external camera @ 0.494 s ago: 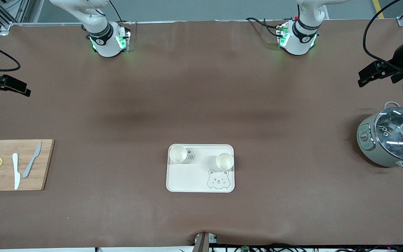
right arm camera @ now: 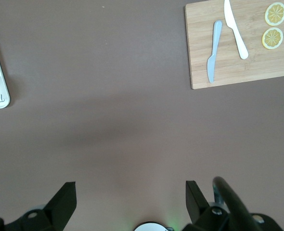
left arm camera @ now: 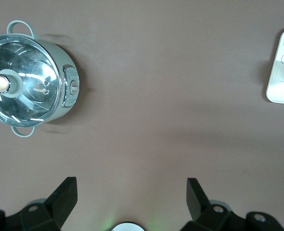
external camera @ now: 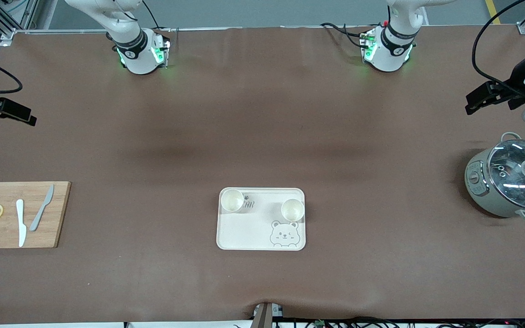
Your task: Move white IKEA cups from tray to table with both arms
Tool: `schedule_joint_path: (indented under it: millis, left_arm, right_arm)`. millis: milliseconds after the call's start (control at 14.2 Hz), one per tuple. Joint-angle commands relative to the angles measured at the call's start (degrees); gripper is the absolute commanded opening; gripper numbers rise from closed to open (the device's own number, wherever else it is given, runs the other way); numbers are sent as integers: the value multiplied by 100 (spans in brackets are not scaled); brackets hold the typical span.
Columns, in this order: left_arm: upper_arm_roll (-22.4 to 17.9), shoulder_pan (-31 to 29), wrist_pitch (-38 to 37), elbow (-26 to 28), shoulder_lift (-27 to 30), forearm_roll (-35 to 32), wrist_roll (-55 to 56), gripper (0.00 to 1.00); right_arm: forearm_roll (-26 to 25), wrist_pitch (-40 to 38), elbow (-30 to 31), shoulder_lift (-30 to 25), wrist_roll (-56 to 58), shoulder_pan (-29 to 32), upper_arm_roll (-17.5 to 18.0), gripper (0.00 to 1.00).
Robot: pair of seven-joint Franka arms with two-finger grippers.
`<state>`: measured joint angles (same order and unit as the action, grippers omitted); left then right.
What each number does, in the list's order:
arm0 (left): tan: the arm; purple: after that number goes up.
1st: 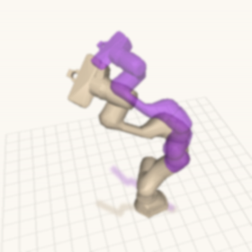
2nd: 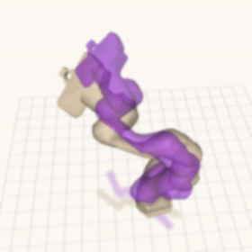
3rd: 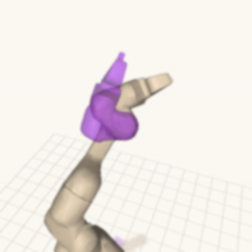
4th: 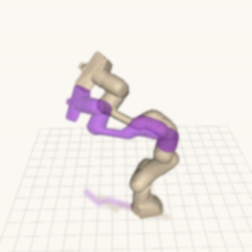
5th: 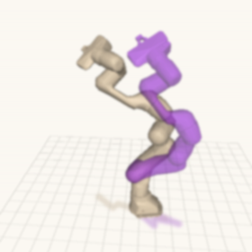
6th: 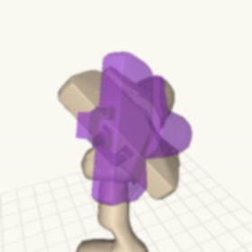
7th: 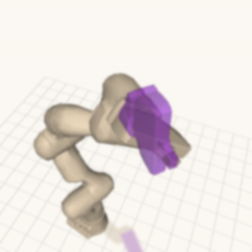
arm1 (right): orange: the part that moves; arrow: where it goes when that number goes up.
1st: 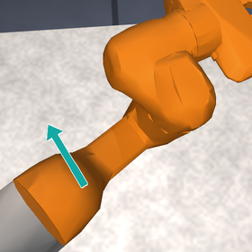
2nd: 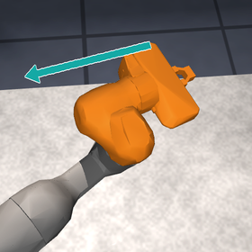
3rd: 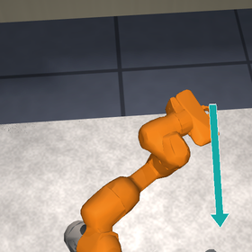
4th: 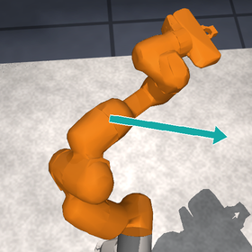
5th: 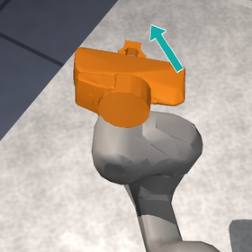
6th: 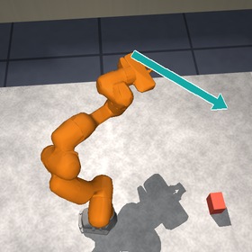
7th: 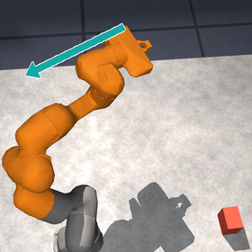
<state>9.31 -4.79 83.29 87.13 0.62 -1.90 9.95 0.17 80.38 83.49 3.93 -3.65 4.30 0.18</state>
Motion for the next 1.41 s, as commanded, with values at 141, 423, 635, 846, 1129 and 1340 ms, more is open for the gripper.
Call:
schedule_joint_path:
  millis: [141,423,635,846,1129,1340]
  left_arm:
    - [-8,-75,-24,-170,-123,102,-108,100]
    - [80,126,46,-188,-325,111,-11,100]
    - [106,495,178,-188,-580,102,24,100]
    - [98,786,441,-188,-782,111,190,100]
    - [203,936,828,-162,-1098,120,559,100]
    - [203,1190,1214,-153,-1406,120,1121,100]
  right_arm:
    - [97,-5,-78,38,75,142,78,100]
    - [97,13,-87,46,75,142,78,100]
    - [106,100,-113,64,58,150,78,100]
    - [71,136,-122,81,66,159,78,100]
    - [106,127,-122,108,75,221,87,100]
    - [115,127,-122,108,75,221,87,100]
